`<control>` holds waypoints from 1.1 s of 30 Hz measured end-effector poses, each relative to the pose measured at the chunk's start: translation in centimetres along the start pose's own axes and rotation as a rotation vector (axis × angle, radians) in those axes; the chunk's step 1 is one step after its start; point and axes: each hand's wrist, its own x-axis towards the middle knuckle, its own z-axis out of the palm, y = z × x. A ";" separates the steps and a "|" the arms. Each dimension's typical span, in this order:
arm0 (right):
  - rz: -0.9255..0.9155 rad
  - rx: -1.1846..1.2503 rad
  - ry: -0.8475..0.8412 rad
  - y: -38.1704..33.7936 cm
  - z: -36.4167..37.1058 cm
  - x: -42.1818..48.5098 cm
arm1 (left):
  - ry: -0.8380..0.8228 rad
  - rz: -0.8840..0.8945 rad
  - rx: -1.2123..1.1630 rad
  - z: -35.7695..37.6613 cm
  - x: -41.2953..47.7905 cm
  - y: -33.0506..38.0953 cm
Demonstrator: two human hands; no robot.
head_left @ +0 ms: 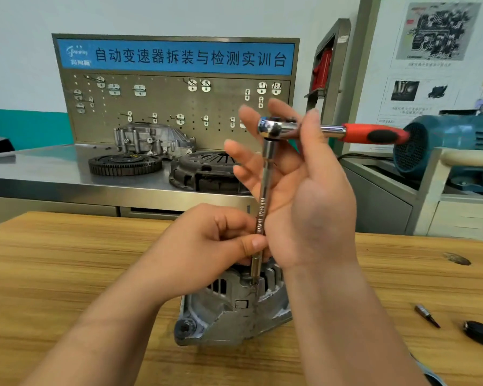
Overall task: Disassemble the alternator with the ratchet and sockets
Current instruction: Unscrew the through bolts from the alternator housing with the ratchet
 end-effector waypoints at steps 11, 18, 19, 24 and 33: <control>-0.050 -0.010 -0.088 0.1 0.1 0.1 | -0.016 -0.027 -0.003 -0.2 0.2 -0.3; -0.096 -0.151 -0.013 0.2 0.0 0.0 | 0.008 -0.031 0.006 0.1 0.2 -0.2; -0.146 -0.184 -0.013 0.2 0.0 0.0 | 0.018 -0.041 0.001 0.2 0.2 -0.1; -0.080 -0.066 -0.061 0.1 0.1 0.0 | 0.018 -0.031 -0.019 0.0 0.1 -0.1; -0.116 -0.179 0.048 0.0 0.0 0.0 | 0.024 -0.039 -0.007 0.1 0.2 -0.3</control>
